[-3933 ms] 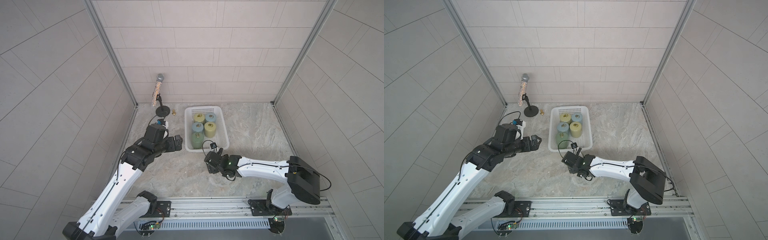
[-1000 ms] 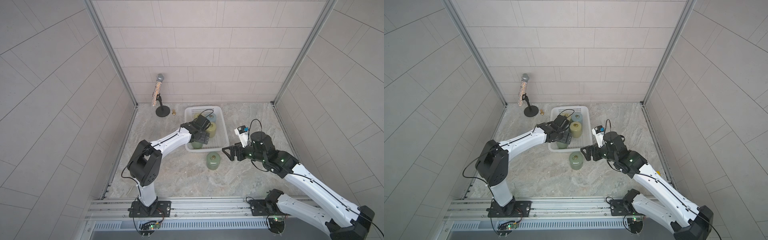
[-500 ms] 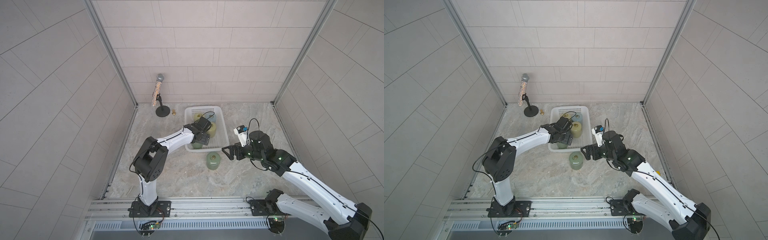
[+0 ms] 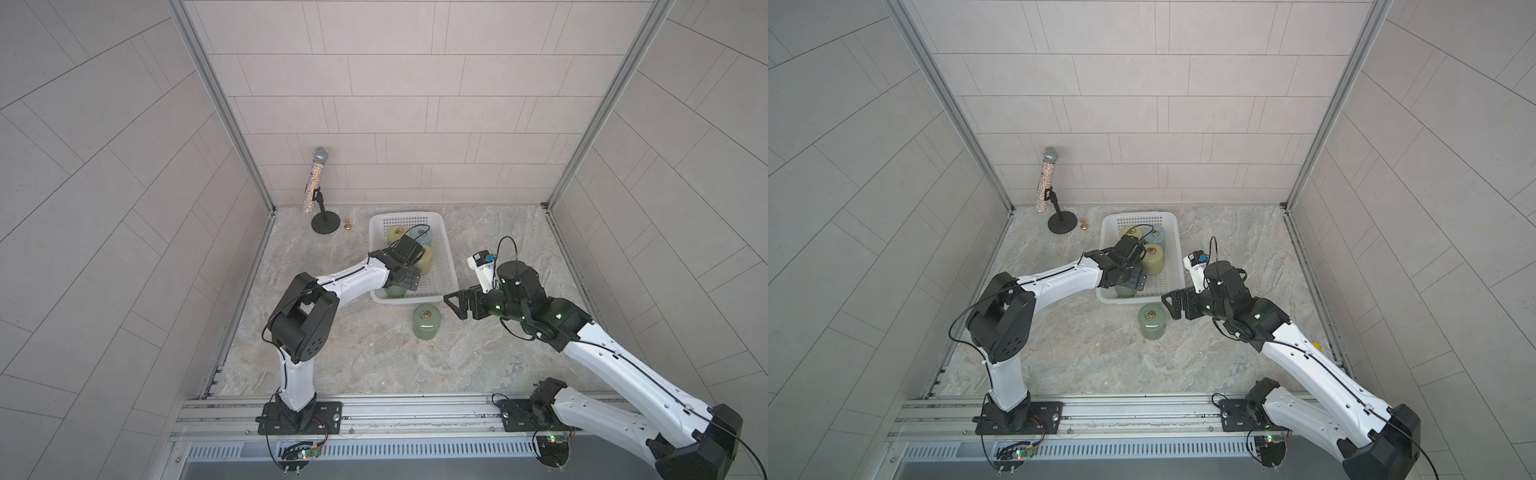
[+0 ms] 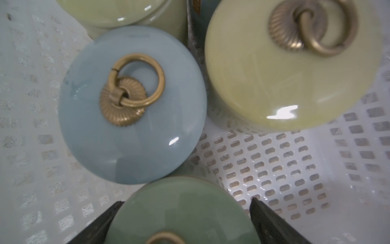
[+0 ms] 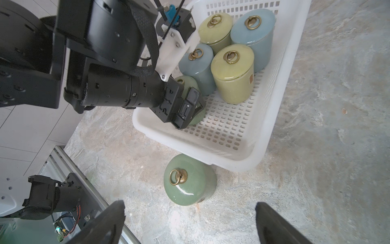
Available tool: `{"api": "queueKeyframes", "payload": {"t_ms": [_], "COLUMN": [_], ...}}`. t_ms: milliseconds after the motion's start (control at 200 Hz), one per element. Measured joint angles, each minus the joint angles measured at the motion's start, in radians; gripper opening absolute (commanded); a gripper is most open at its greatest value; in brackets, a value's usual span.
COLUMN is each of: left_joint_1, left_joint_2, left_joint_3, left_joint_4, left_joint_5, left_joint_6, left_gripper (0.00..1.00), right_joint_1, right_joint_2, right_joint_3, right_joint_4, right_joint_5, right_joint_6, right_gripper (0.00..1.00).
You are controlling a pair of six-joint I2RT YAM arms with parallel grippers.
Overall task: Take the tea canister out of the basket
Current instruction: Pick up the tea canister from the basket.
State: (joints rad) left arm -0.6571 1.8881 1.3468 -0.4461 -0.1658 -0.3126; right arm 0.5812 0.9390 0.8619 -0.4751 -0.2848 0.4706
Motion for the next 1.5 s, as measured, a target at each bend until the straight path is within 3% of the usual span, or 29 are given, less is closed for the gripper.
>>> {"api": "queueKeyframes", "payload": {"t_ms": [570, 700, 961, 1501], "left_joint_1": [0.009, 0.013, 0.015, 0.008], "left_joint_2": [0.019, 0.019, 0.011, -0.135], "left_joint_3": [-0.024, -0.03, -0.03, -0.039], "left_joint_4": [0.034, 0.012, 0.002, -0.145], "left_joint_5": [-0.014, -0.027, -0.024, -0.023], "left_joint_6": [0.018, 0.014, 0.014, 0.01], "left_gripper": [0.93, 0.84, 0.81, 0.8], "right_joint_1": [-0.005, -0.006, -0.006, -0.006], "right_joint_2": [0.016, 0.017, 0.019, 0.042], "right_joint_3": [0.002, 0.002, 0.004, 0.004], "right_joint_4": [0.002, 0.006, 0.008, 0.053], "right_joint_5": [-0.013, -0.02, -0.026, -0.047], "right_joint_6": [0.0, 0.0, 0.0, 0.001], "right_gripper": [1.0, 1.0, 1.0, 1.0]}}
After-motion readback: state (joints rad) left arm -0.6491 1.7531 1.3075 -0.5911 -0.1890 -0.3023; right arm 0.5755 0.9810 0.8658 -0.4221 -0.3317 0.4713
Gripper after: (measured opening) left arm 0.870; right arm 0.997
